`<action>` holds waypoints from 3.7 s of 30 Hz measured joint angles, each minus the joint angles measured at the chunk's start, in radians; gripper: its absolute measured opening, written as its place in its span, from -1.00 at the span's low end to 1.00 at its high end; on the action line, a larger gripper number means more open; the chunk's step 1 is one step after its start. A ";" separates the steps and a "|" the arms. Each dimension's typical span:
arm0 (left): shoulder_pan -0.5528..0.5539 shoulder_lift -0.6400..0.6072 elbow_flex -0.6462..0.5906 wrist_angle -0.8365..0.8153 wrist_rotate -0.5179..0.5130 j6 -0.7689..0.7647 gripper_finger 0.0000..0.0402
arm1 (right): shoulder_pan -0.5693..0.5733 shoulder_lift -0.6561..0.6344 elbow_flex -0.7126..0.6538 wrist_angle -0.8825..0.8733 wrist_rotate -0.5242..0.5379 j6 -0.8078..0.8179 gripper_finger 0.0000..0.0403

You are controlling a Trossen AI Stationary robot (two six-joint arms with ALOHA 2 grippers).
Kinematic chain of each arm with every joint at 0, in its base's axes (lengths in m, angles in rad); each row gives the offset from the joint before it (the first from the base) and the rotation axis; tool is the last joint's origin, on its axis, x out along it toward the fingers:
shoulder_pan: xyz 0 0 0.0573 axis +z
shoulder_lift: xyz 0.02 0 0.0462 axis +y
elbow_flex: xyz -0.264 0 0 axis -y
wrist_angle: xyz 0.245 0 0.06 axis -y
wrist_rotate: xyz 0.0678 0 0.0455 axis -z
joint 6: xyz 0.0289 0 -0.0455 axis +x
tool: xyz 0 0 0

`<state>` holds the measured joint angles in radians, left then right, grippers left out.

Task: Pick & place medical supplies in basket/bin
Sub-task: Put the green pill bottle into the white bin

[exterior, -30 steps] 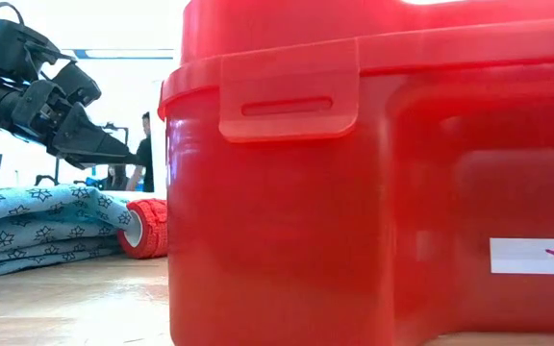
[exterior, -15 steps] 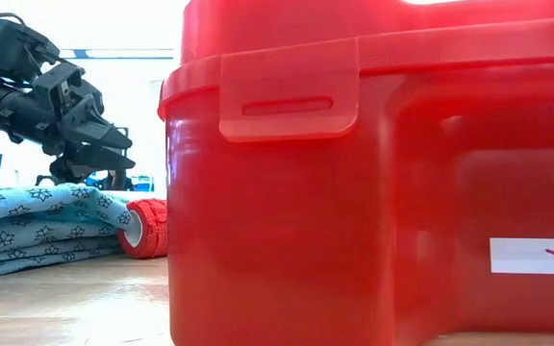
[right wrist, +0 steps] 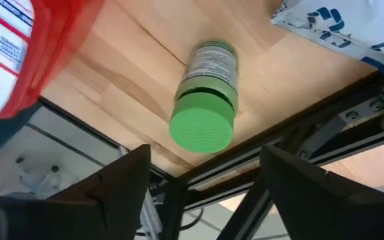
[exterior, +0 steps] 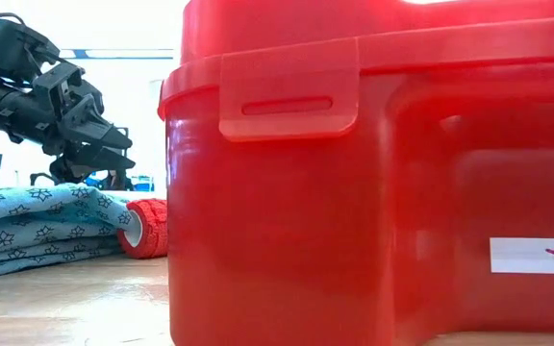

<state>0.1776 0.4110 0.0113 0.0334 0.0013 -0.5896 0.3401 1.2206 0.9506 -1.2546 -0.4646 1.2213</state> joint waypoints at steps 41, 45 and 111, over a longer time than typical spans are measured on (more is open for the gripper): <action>0.000 0.000 0.000 -0.005 0.000 0.000 -0.16 | 0.005 0.407 -0.096 0.133 -0.147 -0.377 0.84; 0.000 0.000 0.000 -0.005 0.000 0.000 -0.16 | 0.005 0.444 -0.096 0.131 -0.167 -0.395 0.75; 0.000 0.000 0.005 0.016 0.073 -0.278 -0.16 | -0.688 0.515 0.816 0.220 0.579 -0.825 0.23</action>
<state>0.1772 0.4107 0.0166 0.0490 0.0746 -0.8678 -0.3483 1.7359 1.7668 -1.0344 0.1145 0.3968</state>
